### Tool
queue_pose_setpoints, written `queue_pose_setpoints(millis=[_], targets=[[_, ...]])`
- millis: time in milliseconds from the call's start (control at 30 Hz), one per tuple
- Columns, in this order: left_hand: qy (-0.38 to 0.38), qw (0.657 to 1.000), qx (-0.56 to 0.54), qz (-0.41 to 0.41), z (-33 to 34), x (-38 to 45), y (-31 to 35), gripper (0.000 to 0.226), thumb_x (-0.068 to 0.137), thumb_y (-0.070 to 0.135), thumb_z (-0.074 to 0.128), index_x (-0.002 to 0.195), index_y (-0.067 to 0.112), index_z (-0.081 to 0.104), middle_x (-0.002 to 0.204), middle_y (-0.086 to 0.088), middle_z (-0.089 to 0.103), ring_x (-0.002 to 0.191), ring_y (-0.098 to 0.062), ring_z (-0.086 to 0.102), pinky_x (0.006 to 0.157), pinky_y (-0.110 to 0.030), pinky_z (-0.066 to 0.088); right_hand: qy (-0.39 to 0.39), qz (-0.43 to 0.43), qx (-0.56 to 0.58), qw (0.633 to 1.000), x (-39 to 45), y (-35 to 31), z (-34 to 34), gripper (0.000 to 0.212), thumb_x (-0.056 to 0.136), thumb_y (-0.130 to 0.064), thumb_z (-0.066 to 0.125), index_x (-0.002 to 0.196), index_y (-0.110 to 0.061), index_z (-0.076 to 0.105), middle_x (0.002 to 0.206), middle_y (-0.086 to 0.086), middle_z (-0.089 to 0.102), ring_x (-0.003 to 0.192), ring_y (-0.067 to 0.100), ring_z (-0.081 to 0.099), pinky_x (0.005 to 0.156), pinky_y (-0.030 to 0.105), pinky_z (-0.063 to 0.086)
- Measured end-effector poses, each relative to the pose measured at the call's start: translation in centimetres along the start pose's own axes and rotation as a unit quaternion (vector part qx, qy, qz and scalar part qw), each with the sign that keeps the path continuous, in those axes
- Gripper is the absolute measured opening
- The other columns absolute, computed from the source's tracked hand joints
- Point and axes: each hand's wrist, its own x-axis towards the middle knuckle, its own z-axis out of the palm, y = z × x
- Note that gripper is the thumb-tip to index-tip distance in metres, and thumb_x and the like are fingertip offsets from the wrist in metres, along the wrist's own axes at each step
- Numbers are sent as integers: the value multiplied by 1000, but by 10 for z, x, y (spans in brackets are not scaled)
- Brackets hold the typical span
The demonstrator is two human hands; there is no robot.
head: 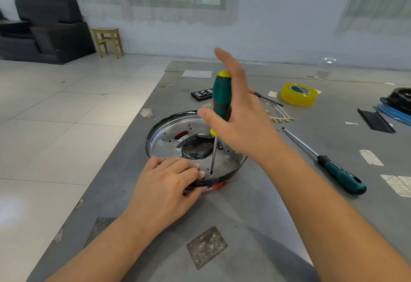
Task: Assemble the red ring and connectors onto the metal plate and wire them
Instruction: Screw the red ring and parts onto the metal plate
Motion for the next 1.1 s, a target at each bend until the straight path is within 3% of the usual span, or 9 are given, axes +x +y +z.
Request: queue_pose_setpoints(millis=[133,233,333,433,567,733,833,967,1100], targets=[[-7,1000,-14,-5,-3,0,1,12,84,39,79,93,31,79,109,18,76,102,-11,74,72,-40,51,-32,-26,12,999,3,-3,-9,46,104,-34,51,147,-42,34,70,2,58,53,18,55,55,40,49],[-16,1000,-18,-10,-4,0,2,16,81,37,88,92,31,79,109,18,75,101,-12,74,73,-39,51,-56,-9,36,998,8,-8,-21,42,106,-27,39,143,-44,45,99,9,70,59,17,60,64,46,56],[-21,1000,-18,-15,-5,1,3,17,79,37,90,91,31,78,108,17,75,101,-13,74,71,-39,51,-51,-12,27,998,14,-14,-30,35,102,-24,49,134,-34,59,104,-3,69,58,11,56,64,34,55],[-23,1000,-14,-15,-5,1,4,17,80,37,89,91,30,78,108,17,76,101,-12,74,70,-39,51,-53,-26,-1,998,17,-19,-35,6,97,-27,65,103,-24,65,73,-9,56,57,8,45,55,13,36],[-20,1000,-13,-19,-6,1,5,18,77,35,91,90,30,79,107,17,76,100,-13,75,68,-42,52,-60,-37,-114,991,20,-28,-33,30,98,-51,58,93,-21,55,70,-8,48,64,10,44,59,22,37],[-15,1000,-10,-21,-6,2,6,19,76,33,92,89,29,79,105,16,77,98,-15,75,66,-42,53,-164,36,-33,985,23,-35,-42,39,100,-35,37,135,-35,54,117,-18,67,98,3,65,86,29,53],[-18,1000,-9,-23,-5,2,6,19,76,33,91,89,29,79,105,16,77,97,-15,75,66,-42,52,-162,36,-45,985,27,-32,-50,20,101,-43,56,120,-44,63,90,-20,70,76,-8,65,70,10,49],[-22,999,-10,-21,-4,1,5,19,77,34,91,91,29,79,105,15,77,96,-16,75,68,-39,51,-76,-27,-211,974,22,-34,-37,35,99,-61,50,89,-29,59,63,-7,57,58,8,53,52,22,38],[-22,999,-5,-23,-3,1,4,19,77,35,90,90,29,78,104,15,76,94,-16,74,68,-38,50,-120,-17,-83,989,23,-39,-37,34,101,-35,35,119,-37,64,105,-12,70,92,9,64,78,28,52]])
